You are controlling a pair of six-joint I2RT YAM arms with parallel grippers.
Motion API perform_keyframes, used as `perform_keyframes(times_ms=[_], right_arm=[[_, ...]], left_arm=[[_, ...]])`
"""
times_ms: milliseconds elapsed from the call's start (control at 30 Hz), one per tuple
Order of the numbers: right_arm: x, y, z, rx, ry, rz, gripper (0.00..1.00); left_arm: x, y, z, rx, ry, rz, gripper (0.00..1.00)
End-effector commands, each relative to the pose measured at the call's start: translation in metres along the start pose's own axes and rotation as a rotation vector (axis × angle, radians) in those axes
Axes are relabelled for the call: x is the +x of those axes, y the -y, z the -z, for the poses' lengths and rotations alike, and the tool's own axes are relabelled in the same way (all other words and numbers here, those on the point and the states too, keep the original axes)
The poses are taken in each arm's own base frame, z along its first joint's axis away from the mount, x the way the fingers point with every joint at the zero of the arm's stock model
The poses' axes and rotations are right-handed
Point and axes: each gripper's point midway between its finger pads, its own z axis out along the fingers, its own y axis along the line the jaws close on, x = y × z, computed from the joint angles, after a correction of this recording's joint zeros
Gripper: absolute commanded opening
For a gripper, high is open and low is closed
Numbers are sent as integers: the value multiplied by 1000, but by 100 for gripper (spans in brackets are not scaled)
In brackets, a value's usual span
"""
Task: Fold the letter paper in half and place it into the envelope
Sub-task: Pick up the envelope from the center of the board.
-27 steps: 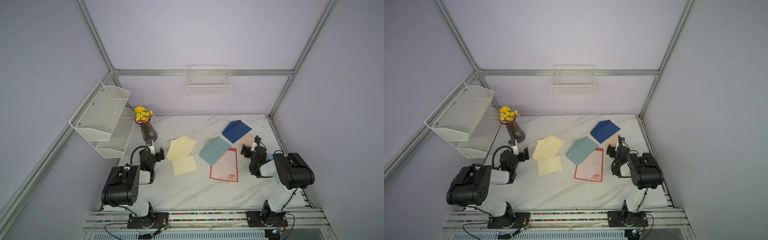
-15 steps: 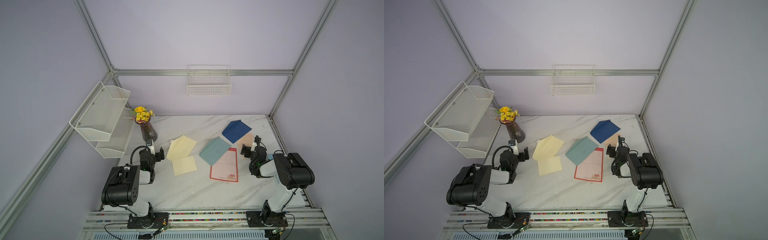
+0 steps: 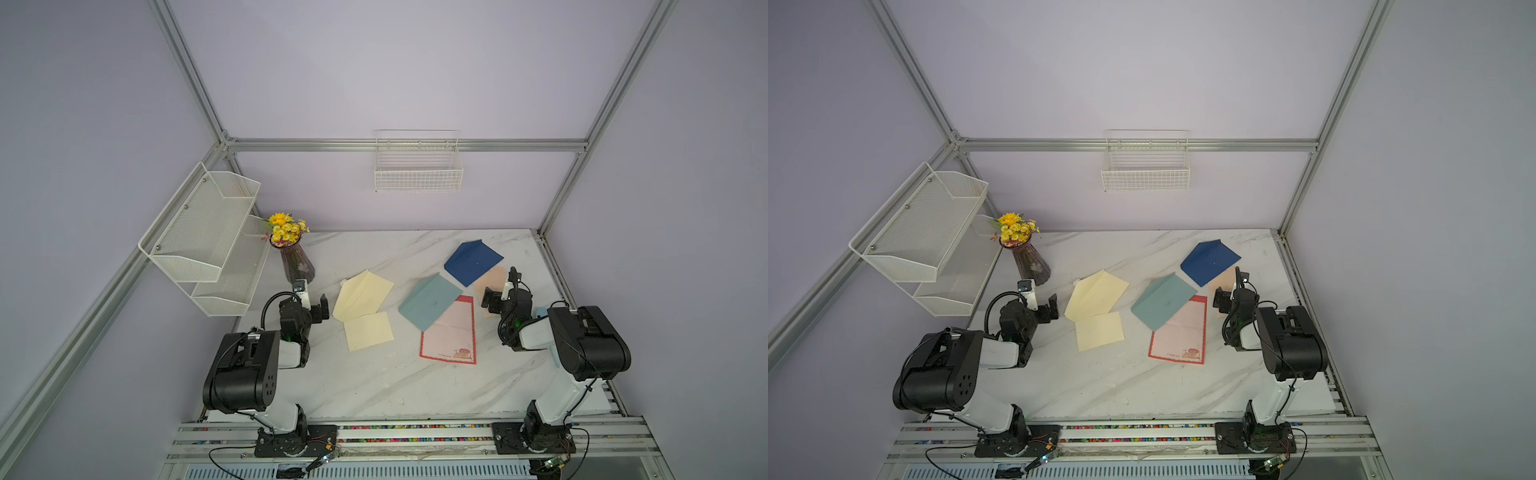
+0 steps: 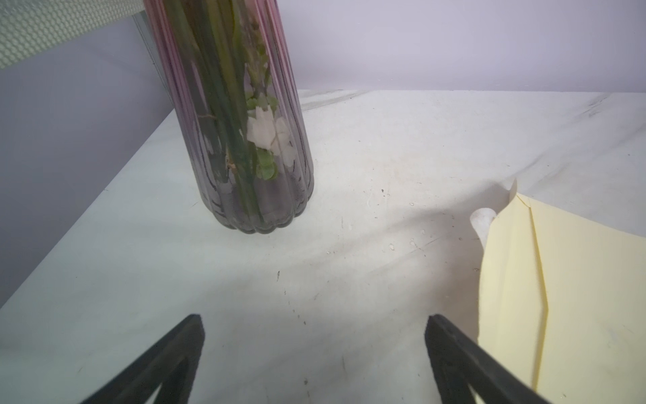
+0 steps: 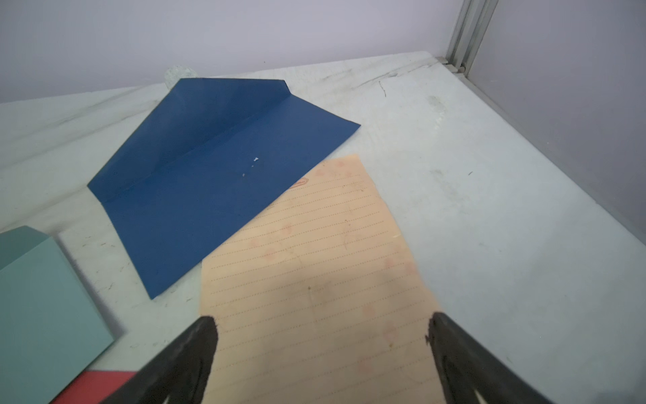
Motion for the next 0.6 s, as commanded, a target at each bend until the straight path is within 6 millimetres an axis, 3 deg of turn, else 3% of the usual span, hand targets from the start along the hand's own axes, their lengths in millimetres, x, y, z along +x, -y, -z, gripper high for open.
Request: perform_keyframes(times_ms=[0,233,400,567], right_arm=[[-25,0,-12,50,-79,15,97],[-63,-2,-13,78,-93,-14,97],[-61,-9,-11,67,-230,-112,97],[-46,-35,7,24,-393,-196,97]], left_arm=[[-34,10,-1,54,77,-39,100],[-67,25,-9,133,-88,-43,100],[-79,41,-7,105,-169,-77,100],[-87,73,4,155,-277,-24,100]])
